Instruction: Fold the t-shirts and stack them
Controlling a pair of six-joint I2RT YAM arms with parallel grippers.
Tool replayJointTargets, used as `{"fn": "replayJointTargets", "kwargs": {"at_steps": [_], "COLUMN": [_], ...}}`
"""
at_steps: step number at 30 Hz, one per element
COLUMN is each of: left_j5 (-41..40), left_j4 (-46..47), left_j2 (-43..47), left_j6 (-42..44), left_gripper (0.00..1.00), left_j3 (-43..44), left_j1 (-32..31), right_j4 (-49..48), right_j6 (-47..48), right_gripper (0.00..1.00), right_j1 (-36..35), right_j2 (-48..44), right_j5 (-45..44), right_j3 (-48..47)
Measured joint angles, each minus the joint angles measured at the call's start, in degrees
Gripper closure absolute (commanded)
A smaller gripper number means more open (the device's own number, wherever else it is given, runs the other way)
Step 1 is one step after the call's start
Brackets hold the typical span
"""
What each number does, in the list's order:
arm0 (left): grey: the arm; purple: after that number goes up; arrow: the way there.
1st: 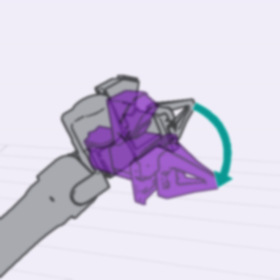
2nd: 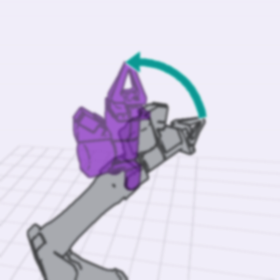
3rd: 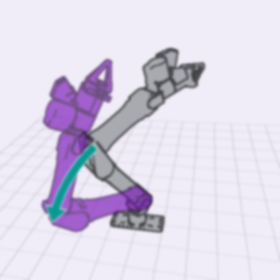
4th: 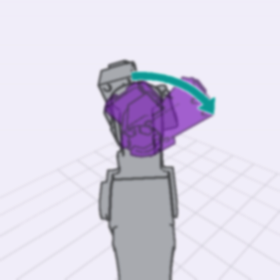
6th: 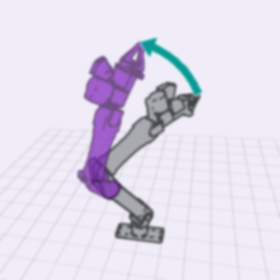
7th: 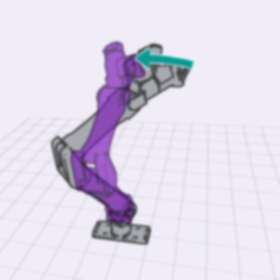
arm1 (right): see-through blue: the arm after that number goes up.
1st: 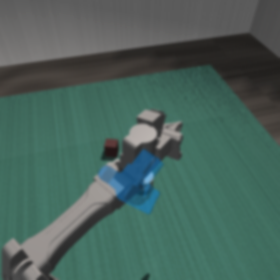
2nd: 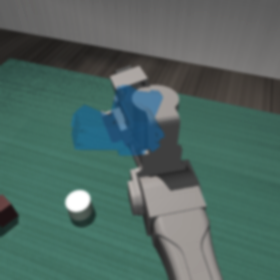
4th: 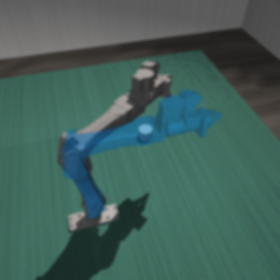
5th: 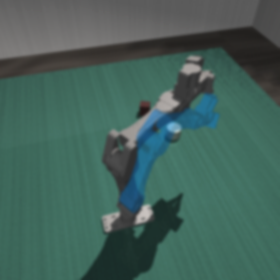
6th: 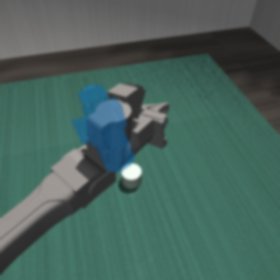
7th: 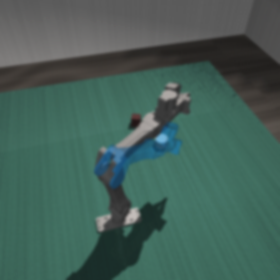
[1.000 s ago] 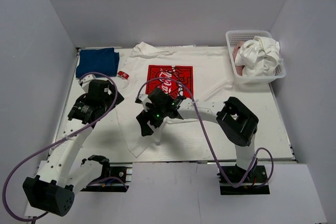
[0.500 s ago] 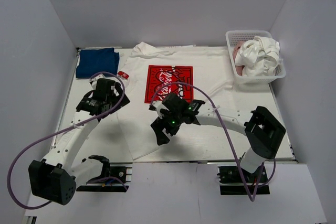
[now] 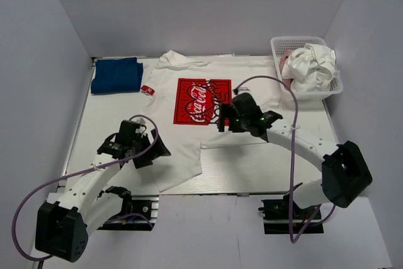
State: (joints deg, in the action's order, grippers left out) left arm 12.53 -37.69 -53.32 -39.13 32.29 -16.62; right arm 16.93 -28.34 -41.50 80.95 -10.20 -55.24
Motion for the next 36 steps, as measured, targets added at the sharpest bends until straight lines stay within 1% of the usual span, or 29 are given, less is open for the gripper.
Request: {"fn": "replayJointTargets", "kwargs": {"at_steps": [3, 7, 11, 14, 17, 20, 25, 29, 31, 34, 35, 36], "left_j5": [7.10, 12.37, 11.87, 7.74, 3.96, 2.54, 2.12, 3.34, 3.65, 5.07, 5.70, 6.05], "left_j4": [0.24, -1.29, -6.27, -12.76, -16.68, -18.01, -17.64, -13.81, -11.63, -8.81, -8.50, -8.15], "left_j2": [-1.46, -6.45, -7.10, -7.30, -7.28, -7.17, -6.97, -8.09, -10.34, -13.84, -14.38, -14.78], "left_j6": [0.35, 0.48, 0.00, -0.35, -0.96, -1.57, -2.86, -4.22, -4.85, -5.92, -6.25, -6.60], "left_gripper": [0.00, 0.00, 0.00, 0.00, 0.00, 0.00, 0.00, 0.07, 0.09, 0.16, 0.27, 0.34], "left_j3": [-4.90, -6.36, -5.27, -1.31, 1.55, 1.60, -0.24, -1.79, -2.19, -3.13, -3.21, -3.21], "left_j1": [-0.02, -0.46, -0.90, -1.20, -1.36, -1.57, -2.29, -3.61, -4.50, -6.19, -6.71, -7.32], "right_j4": [0.39, 2.51, 2.67, 2.36, 1.70, 1.18, 0.98, 1.25, 1.57, 3.13, 3.65, 4.09], "right_j6": [-4.68, -9.44, -11.19, -11.52, -11.58, -11.65, -12.94, -15.34, -16.39, -17.31, -17.53, -17.64], "right_gripper": [0.10, 0.10, 0.10, 0.10, 0.10, 0.10, 0.10, 0.10, 0.10, 0.10, 0.10, 0.10], "right_j1": [5.92, 12.92, 16.98, 19.02, 20.87, 22.71, 25.73, 28.57, 29.73, 31.34, 31.89, 32.28], "right_j2": [-2.82, -9.57, -14.23, -14.73, -14.62, -14.08, -14.40, -18.43, -21.70, -26.51, -27.76, -28.74], "right_j5": [-2.08, -4.52, -5.14, -4.72, -3.61, -2.45, -1.86, -2.54, -3.74, -6.21, -7.06, -7.82], "right_j3": [4.44, 10.88, 13.07, 13.18, 13.92, 14.67, 16.06, 18.91, 20.28, 21.27, 21.31, 21.31]}}
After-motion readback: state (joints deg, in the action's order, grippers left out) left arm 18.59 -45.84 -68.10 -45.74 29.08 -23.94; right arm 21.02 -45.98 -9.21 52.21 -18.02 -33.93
